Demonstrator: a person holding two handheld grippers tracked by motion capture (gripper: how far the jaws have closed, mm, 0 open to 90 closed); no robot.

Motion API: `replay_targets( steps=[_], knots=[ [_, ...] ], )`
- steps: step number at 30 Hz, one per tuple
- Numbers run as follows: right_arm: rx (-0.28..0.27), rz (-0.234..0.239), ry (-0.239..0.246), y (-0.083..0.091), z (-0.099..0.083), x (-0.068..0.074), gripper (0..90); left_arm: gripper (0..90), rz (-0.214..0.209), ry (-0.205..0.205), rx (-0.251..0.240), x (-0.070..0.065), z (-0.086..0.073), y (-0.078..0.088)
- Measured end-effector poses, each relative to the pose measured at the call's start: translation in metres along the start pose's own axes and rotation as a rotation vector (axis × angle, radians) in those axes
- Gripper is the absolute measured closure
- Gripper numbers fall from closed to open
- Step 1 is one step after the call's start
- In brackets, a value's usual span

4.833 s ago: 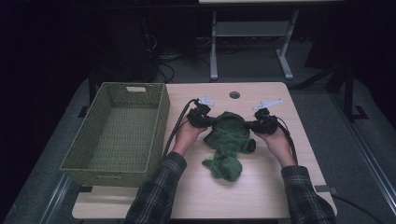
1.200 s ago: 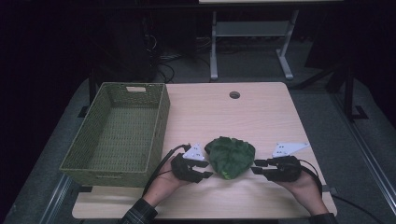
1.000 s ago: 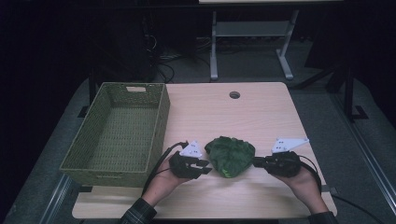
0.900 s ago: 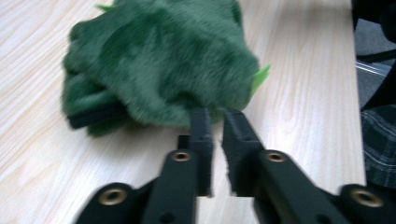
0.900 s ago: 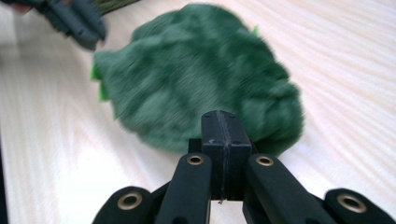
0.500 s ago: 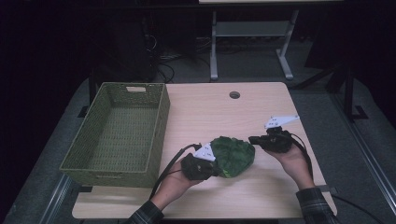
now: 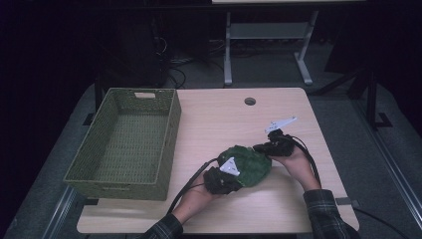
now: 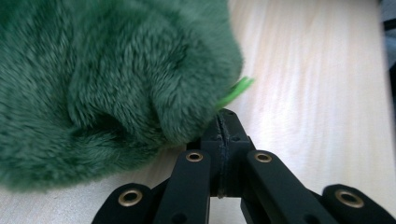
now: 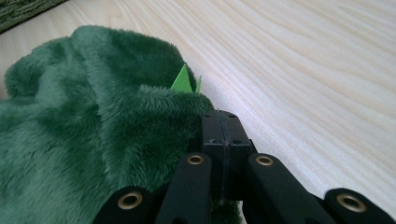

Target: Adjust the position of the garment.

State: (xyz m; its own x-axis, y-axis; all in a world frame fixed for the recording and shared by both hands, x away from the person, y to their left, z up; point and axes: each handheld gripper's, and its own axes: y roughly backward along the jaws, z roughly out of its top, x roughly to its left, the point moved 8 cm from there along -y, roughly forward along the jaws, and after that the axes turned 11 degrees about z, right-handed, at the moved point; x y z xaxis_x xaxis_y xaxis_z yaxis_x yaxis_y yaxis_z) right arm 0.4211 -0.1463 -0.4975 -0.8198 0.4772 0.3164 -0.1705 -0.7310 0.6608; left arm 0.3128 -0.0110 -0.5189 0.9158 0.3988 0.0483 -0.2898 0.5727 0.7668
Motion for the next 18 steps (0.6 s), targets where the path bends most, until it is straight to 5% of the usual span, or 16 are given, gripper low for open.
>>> replay_targets(
  steps=[11,18],
  knots=[
    [0.049,0.056,-0.004,-0.003,-0.017,0.004,89.8,89.8,0.046,0.018,0.006,0.017,-0.001,-0.005],
    [0.056,0.078,0.013,0.001,-0.028,0.018,89.8,89.8,0.066,0.016,0.013,0.024,-0.006,0.001]
  ],
)
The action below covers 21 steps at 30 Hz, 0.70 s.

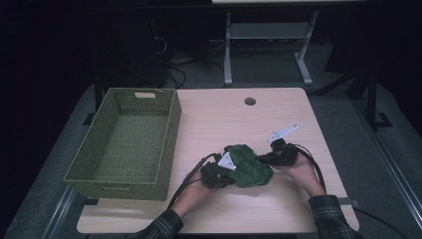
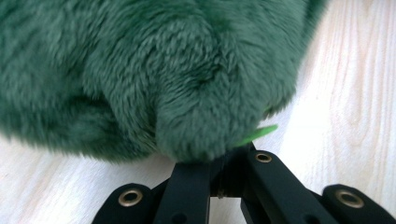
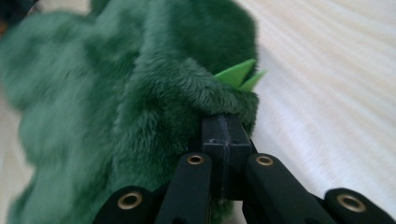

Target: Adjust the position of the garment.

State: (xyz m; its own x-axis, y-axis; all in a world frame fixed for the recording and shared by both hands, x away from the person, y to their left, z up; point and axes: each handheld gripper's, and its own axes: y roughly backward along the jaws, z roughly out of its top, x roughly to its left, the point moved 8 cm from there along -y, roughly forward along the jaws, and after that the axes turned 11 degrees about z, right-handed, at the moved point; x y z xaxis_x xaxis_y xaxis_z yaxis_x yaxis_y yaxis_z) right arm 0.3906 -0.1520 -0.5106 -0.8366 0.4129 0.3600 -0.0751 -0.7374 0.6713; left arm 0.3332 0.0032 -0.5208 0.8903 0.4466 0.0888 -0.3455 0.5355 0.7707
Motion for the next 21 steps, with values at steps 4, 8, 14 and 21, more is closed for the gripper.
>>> replay_targets(
  steps=[4,8,14,21],
  knots=[
    [0.006,0.014,0.010,0.005,-0.006,0.012,89.8,89.8,0.007,-0.023,0.008,0.005,-0.002,0.003],
    [0.021,0.023,0.025,0.007,-0.013,0.022,89.8,89.8,0.013,-0.027,0.011,0.009,-0.004,0.004],
    [0.014,0.007,0.020,0.010,-0.020,0.026,84.8,89.4,0.007,-0.022,0.010,0.014,-0.005,0.007],
    [-0.083,-0.073,-0.038,0.031,-0.030,0.015,61.7,79.7,0.003,-0.009,-0.001,0.018,-0.011,0.022]
  ],
)
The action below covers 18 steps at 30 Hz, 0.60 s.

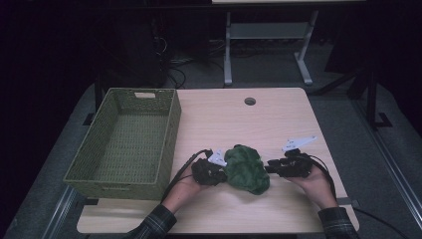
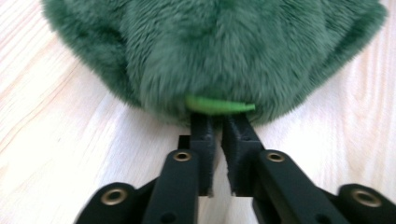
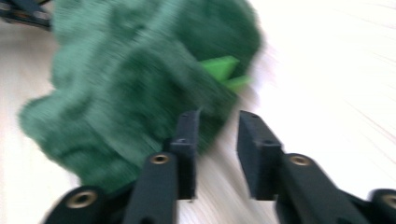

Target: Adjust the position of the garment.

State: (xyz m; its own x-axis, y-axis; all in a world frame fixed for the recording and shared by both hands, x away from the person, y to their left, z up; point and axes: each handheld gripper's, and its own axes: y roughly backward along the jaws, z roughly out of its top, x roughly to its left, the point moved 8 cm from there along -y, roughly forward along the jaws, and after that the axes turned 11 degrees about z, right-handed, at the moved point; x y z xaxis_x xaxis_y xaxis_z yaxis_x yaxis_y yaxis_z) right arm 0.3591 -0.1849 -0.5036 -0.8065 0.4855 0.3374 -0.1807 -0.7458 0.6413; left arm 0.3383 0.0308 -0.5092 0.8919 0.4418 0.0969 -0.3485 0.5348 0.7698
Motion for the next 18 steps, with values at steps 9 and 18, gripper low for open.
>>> replay_targets(
  steps=[9,18],
  knots=[
    [-0.054,-0.190,-0.046,0.029,-0.034,-0.015,30.1,49.9,0.015,-0.009,-0.002,0.003,-0.001,0.019],
    [-0.021,-0.289,-0.077,0.031,-0.061,-0.022,15.6,28.5,0.009,-0.010,-0.034,0.004,0.013,0.033]
  ],
)
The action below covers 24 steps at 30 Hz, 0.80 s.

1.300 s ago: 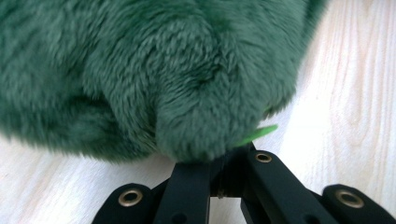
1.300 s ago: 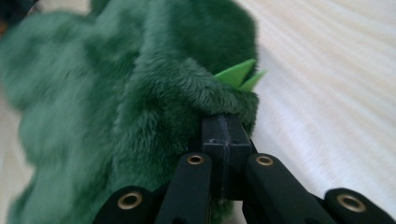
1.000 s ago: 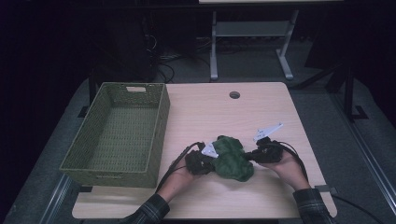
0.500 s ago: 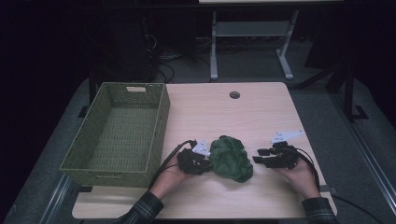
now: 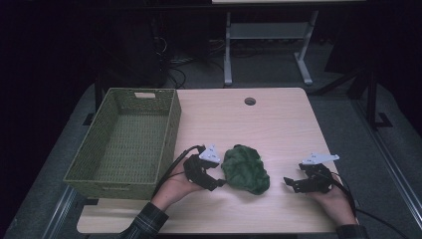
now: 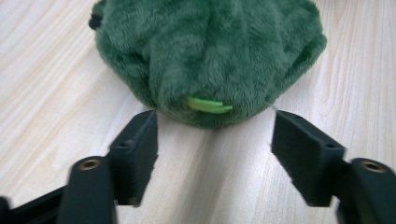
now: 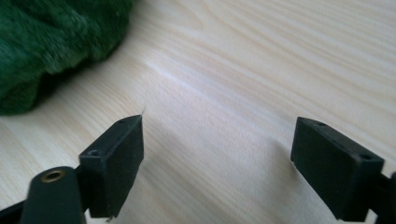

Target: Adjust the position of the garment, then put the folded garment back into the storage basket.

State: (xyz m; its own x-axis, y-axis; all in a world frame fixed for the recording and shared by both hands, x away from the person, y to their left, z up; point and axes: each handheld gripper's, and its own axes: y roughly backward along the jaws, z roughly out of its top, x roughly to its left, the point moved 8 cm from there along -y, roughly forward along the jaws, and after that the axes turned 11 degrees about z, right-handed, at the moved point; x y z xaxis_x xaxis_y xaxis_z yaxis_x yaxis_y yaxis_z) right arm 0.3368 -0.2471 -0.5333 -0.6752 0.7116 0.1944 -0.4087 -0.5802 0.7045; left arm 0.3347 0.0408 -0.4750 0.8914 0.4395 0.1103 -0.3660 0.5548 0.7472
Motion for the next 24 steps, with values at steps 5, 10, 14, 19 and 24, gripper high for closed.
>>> replay_targets(
  steps=[5,10,14,19,24],
  knots=[
    [-0.018,-0.017,0.020,0.000,-0.004,-0.001,12.4,20.4,0.000,-0.038,0.010,0.003,0.010,0.004],
    [-0.042,-0.021,0.022,-0.002,-0.006,0.000,8.0,17.3,0.004,-0.058,0.016,0.007,0.022,0.005],
    [-0.042,-0.022,0.022,-0.002,-0.006,0.000,8.0,15.9,-0.006,-0.091,0.039,0.010,0.031,0.000],
    [-0.042,-0.022,0.022,-0.002,-0.006,0.000,8.0,12.9,-0.023,-0.127,0.074,0.009,0.039,-0.009],
    [-0.042,-0.023,0.021,-0.002,-0.005,0.000,8.1,13.0,-0.030,-0.136,0.100,0.011,0.044,-0.018]
  ],
)
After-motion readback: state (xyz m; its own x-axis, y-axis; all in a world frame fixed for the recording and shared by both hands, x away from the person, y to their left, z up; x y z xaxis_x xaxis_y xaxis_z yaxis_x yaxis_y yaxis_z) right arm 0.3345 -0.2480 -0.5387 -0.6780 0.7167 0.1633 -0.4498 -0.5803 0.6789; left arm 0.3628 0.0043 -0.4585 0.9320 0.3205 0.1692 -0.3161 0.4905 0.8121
